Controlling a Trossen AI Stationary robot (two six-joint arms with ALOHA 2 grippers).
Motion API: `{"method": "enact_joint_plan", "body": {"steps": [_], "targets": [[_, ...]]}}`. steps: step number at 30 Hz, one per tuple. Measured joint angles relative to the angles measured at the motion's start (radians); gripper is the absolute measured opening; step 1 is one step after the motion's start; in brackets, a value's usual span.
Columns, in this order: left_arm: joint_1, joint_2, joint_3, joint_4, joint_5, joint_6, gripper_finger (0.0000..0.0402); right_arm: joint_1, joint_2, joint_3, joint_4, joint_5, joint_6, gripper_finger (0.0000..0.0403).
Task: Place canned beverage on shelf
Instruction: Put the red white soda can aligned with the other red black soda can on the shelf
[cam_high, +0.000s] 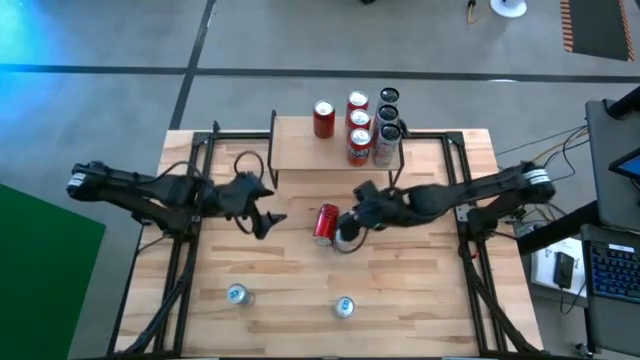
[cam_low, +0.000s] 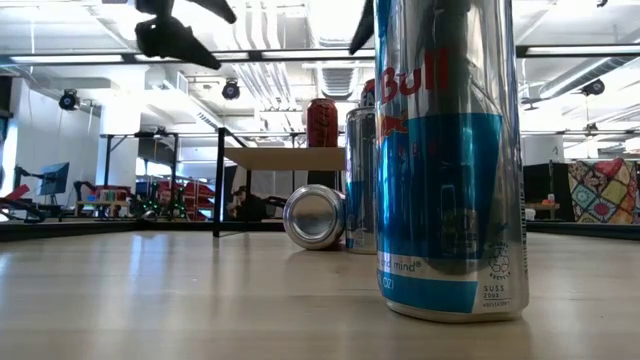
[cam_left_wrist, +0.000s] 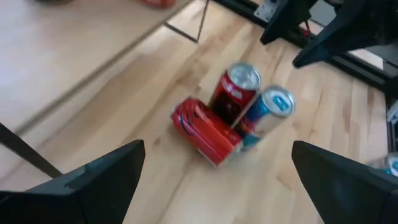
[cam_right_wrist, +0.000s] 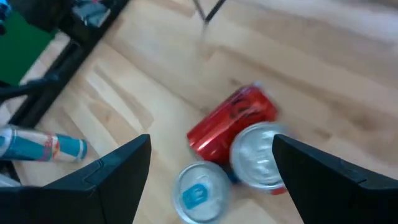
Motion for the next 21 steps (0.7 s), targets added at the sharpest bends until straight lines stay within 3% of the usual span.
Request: {"method": "enact_joint_plan", "body": {"steps": [4, 8, 13, 21], "targets": [[-0.067, 0.006, -0.022, -0.001, -0.036, -0.038, 0.0392, 0.042, 0.112, 0.08, -0.05, 0.006, 0.09, 0.0324], [-0.108, 0.017, -0.029, -0.003, -0.058, -0.04, 0.0392, 0.102, 0.18, 0.164, -0.167, 0.077, 0.227, 0.0324], [-0.117, 0.016, -0.03, -0.007, -0.016, 0.042, 0.0392, 0.185, 0.193, 0.208, -0.27, 0.197, 0.416, 0.0324], [-0.117, 0.015, -0.033, -0.002, -0.007, 0.093, 0.0392, 0.287, 0.188, 0.206, -0.367, 0.289, 0.626, 0.0324]]}}
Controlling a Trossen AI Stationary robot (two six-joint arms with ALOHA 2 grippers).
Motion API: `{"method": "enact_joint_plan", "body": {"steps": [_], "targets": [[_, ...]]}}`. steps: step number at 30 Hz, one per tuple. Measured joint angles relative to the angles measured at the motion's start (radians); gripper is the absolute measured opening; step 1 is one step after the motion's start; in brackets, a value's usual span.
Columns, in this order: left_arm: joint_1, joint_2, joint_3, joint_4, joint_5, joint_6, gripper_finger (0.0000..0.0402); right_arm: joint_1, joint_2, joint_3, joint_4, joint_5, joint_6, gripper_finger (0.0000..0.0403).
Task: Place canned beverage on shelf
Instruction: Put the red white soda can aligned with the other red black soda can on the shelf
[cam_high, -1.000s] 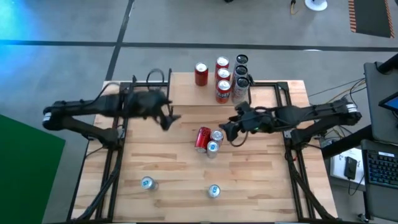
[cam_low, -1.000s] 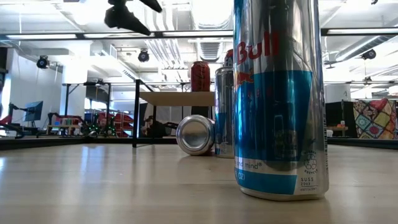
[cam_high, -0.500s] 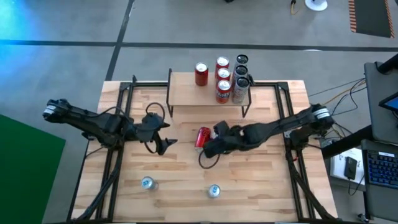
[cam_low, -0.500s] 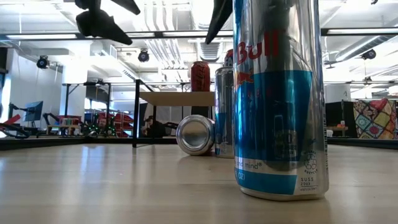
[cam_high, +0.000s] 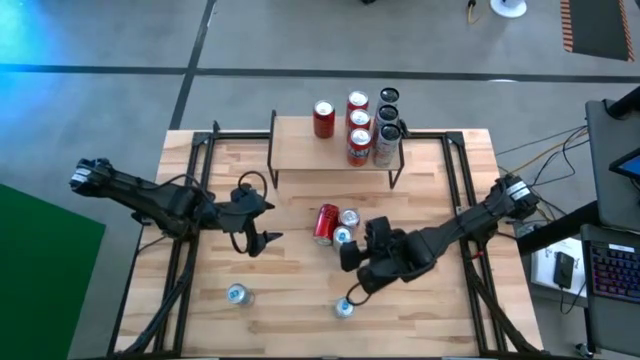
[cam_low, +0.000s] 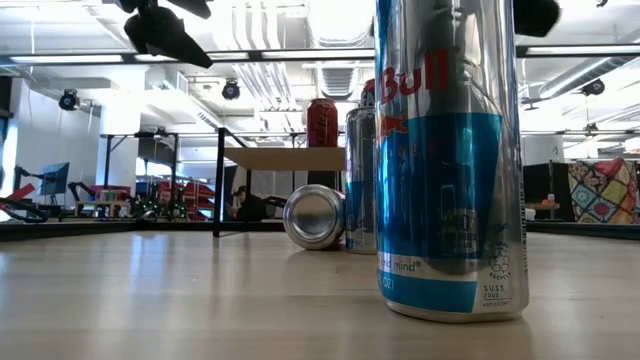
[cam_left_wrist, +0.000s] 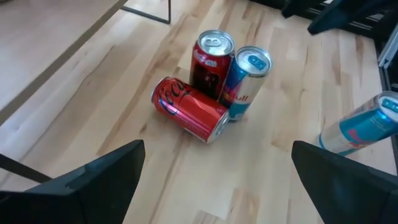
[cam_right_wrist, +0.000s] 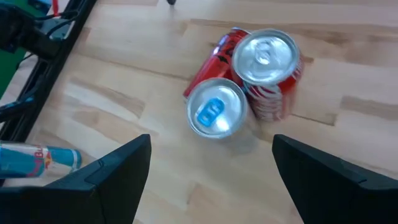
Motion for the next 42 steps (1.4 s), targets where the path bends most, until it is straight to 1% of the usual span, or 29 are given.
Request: {"method": "enact_joint_plan", "body": {"steps": [3, 6, 8, 12, 16, 20, 24, 26, 32, 36, 39, 40, 42], "targets": [[-0.003, 0.006, -0.012, 0.001, 0.0, -0.013, 0.039, 0.006, 0.001, -0.004, -0.035, 0.035, 0.049, 0.0324], [-0.014, 0.006, -0.029, 0.006, -0.001, -0.031, 0.0386, 0.001, 0.001, -0.005, -0.116, 0.088, 0.091, 0.0325], [-0.017, 0.004, -0.045, 0.012, -0.003, -0.04, 0.0382, -0.013, 0.001, -0.005, -0.156, 0.087, 0.101, 0.0325], [-0.024, 0.004, -0.068, 0.043, -0.007, -0.043, 0.0375, -0.042, 0.001, -0.006, -0.165, 0.068, 0.007, 0.0325], [-0.039, 0.003, -0.09, 0.069, -0.007, -0.043, 0.0373, -0.079, 0.001, -0.006, -0.163, 0.082, -0.102, 0.0329], [-0.053, 0.002, -0.108, 0.121, -0.007, -0.064, 0.0373, -0.13, 0.001, -0.024, -0.113, 0.048, -0.188, 0.0353], [-0.067, 0.002, -0.11, 0.132, -0.025, -0.07, 0.0373, -0.17, 0.001, -0.041, -0.036, -0.021, -0.232, 0.0377], [-0.07, 0.002, -0.11, 0.129, -0.034, -0.081, 0.0373, -0.185, 0.001, -0.052, -0.011, -0.049, -0.211, 0.0379], [-0.079, 0.001, -0.11, 0.1, -0.036, -0.127, 0.0373, -0.178, 0.001, -0.056, -0.004, -0.059, -0.084, 0.0379], [-0.078, 0.001, -0.11, 0.078, -0.037, -0.144, 0.0373, -0.139, 0.001, -0.053, 0.086, -0.11, -0.091, 0.0379], [-0.078, 0.001, -0.11, 0.078, -0.037, -0.144, 0.0373, -0.087, 0.001, -0.02, 0.128, -0.129, -0.081, 0.0379], [-0.078, 0.001, -0.11, 0.079, -0.04, -0.144, 0.0373, -0.077, 0.001, -0.012, 0.12, -0.13, -0.051, 0.0379], [-0.078, 0.001, -0.11, 0.08, -0.069, -0.144, 0.0373, -0.078, -0.002, -0.012, 0.047, -0.126, 0.044, 0.0378]]}}
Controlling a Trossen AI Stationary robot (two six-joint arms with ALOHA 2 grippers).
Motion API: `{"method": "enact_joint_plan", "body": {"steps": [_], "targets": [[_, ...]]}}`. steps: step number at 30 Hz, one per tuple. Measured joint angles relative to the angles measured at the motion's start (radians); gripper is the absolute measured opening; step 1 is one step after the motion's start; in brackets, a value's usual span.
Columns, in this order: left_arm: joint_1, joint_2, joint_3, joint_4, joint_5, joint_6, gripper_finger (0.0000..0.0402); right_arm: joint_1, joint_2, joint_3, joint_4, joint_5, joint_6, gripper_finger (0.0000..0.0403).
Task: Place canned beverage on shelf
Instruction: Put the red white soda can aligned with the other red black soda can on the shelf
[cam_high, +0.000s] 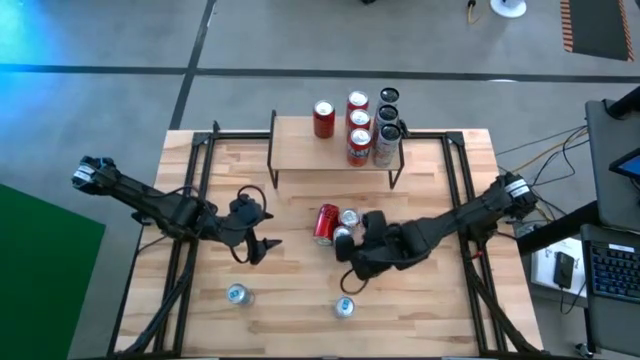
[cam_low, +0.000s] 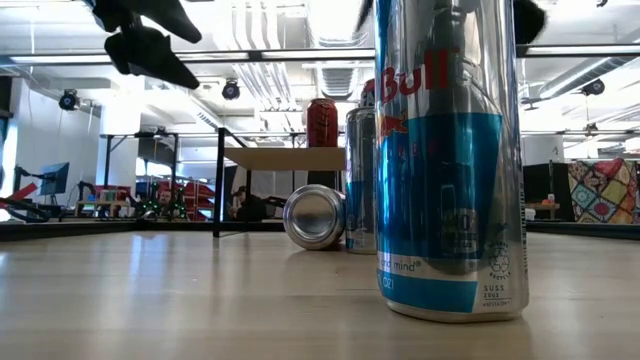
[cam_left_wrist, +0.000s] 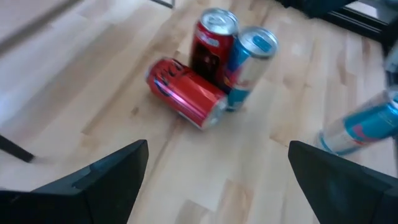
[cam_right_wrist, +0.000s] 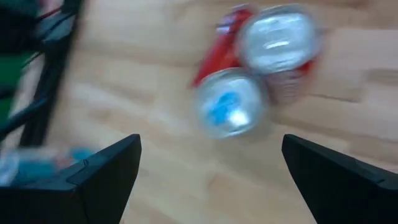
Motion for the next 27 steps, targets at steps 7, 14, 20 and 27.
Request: {"method": "enact_joint_plan", "body": {"steps": [7, 14, 20, 27], "targets": [[0.0, 0.0, 0.0, 0.004, -0.056, 0.018, 0.0373, -0.045, 0.028, -0.007, 0.03, -0.015, 0.005, 0.0364], [0.0, 0.003, 0.0, 0.003, -0.051, -0.051, 0.0373, -0.071, 0.03, -0.012, 0.006, 0.109, 0.022, 0.0353], [-0.001, 0.002, 0.0, 0.009, -0.045, -0.107, 0.0373, -0.07, 0.048, -0.014, 0.035, 0.132, -0.106, 0.0334], [-0.05, -0.017, 0.033, 0.016, -0.064, -0.1, 0.0373, -0.012, 0.067, 0.027, 0.136, 0.078, -0.306, 0.0325]]}}
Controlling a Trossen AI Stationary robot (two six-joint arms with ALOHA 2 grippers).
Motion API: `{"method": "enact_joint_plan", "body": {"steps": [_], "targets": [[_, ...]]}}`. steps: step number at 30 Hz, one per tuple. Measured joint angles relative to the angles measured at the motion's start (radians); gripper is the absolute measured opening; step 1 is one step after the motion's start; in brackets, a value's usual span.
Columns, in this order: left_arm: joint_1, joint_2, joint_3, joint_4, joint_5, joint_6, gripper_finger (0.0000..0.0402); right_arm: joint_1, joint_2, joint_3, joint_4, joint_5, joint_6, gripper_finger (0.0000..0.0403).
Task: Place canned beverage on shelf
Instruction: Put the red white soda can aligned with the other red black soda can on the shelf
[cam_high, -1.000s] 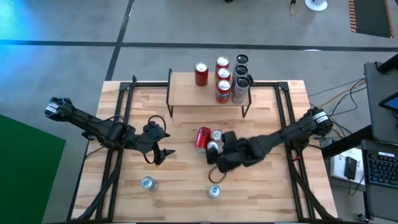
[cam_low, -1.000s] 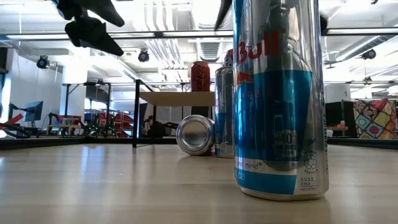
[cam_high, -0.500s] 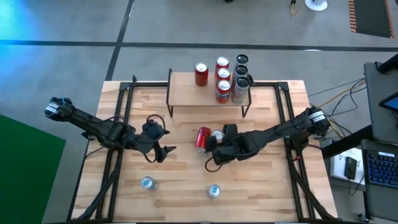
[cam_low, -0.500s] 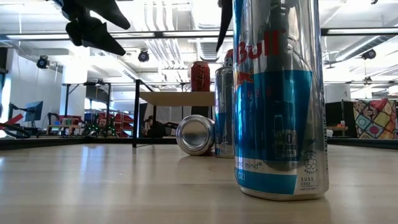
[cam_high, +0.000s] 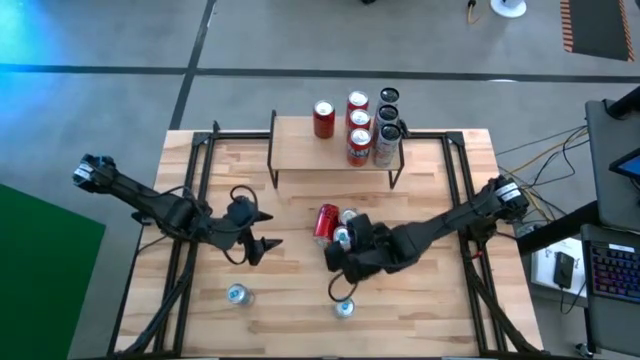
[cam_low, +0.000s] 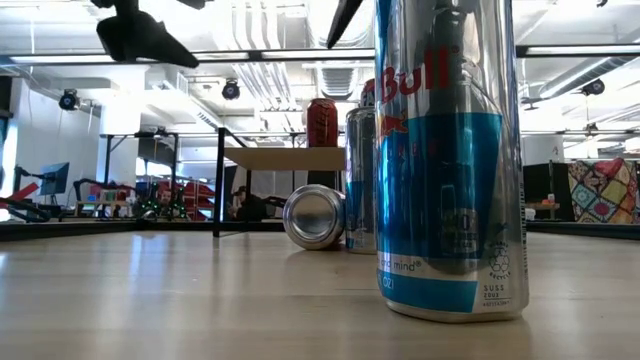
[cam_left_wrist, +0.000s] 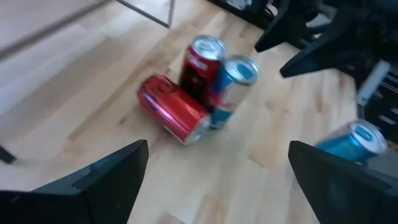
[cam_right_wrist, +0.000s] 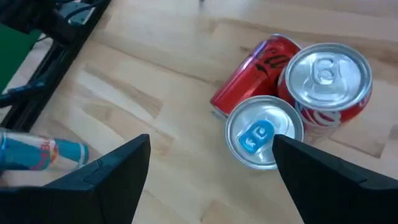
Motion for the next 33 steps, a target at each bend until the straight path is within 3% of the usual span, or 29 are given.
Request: {"method": "enact_joint_plan", "body": {"steps": [2, 7, 21, 33], "targets": [[0.001, -0.001, 0.009, -0.005, -0.028, 0.011, 0.0373, -0.018, 0.002, -0.001, -0.005, 0.001, -0.041, 0.0325], [0.002, -0.001, 0.044, -0.011, -0.042, 0.079, 0.0373, -0.043, 0.003, -0.002, 0.032, -0.169, -0.156, 0.0325], [0.002, -0.001, 0.069, -0.024, -0.05, 0.078, 0.0373, -0.039, 0.001, -0.002, 0.035, -0.364, -0.157, 0.0325], [0.003, -0.001, 0.068, -0.021, -0.082, 0.09, 0.0373, -0.109, 0.007, 0.005, 0.038, -0.254, -0.23, 0.0325]]}}
